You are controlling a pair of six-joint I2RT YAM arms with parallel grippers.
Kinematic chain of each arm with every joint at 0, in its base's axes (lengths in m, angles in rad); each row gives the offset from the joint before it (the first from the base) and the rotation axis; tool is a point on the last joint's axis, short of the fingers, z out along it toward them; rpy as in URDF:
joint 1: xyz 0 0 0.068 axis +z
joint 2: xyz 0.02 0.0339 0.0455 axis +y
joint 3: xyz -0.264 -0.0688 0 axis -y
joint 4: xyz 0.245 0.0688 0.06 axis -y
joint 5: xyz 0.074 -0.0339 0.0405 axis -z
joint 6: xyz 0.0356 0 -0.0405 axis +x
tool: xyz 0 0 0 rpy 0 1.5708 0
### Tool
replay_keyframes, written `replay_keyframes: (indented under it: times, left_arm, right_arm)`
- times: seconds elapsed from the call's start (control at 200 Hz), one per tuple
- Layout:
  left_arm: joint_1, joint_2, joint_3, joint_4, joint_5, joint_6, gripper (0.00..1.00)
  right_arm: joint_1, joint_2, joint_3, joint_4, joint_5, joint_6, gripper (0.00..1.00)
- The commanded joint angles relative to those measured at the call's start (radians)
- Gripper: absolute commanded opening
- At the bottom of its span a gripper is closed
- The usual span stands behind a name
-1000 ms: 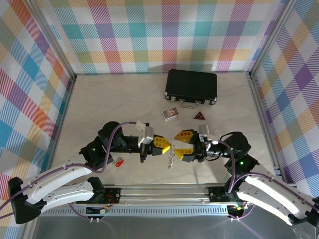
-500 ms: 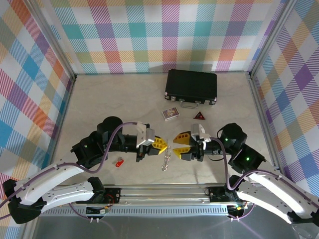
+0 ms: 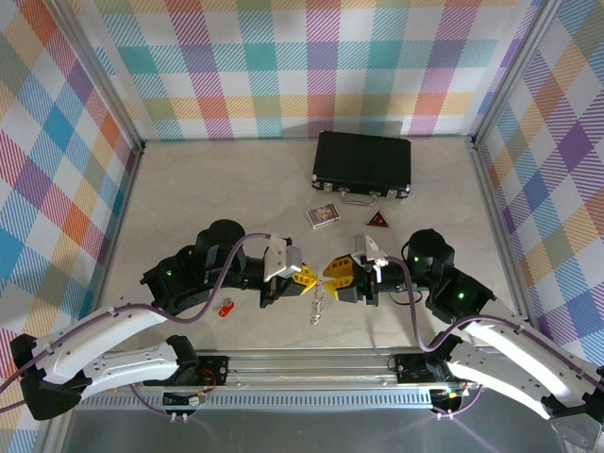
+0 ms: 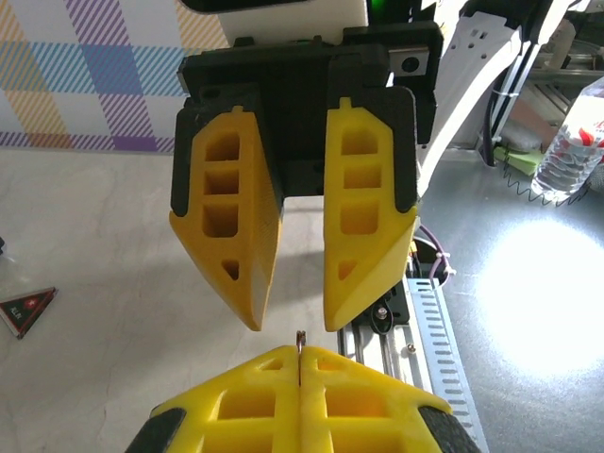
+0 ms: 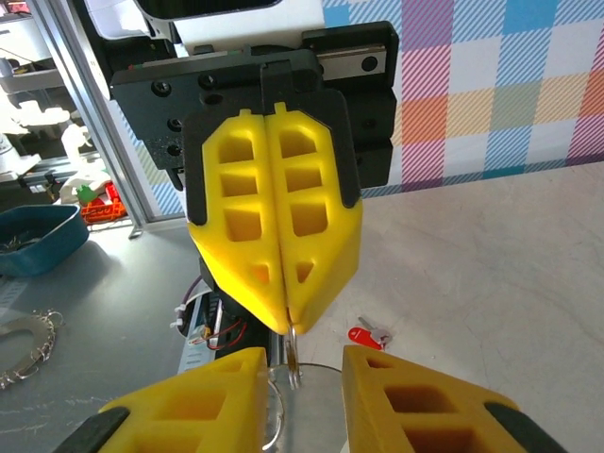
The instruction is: Put the keys on the keyring
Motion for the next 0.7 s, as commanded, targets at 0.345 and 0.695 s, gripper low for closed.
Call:
replay_keyframes:
  times: [0.345,0.695]
  left_arm:
    - [-0.011,-0.002,0.043,0.003,0.001,0.015,0.00]
    - [-0.018,-0.005,0.043,-0.005,-0.008,0.020,0.00]
  right_arm:
    - [0.019,0.044,0.031,0.004,-0.051,0.002,0.21]
    - [0.040,0.083,0.044,0.004,-0.040,-0.002,0.06]
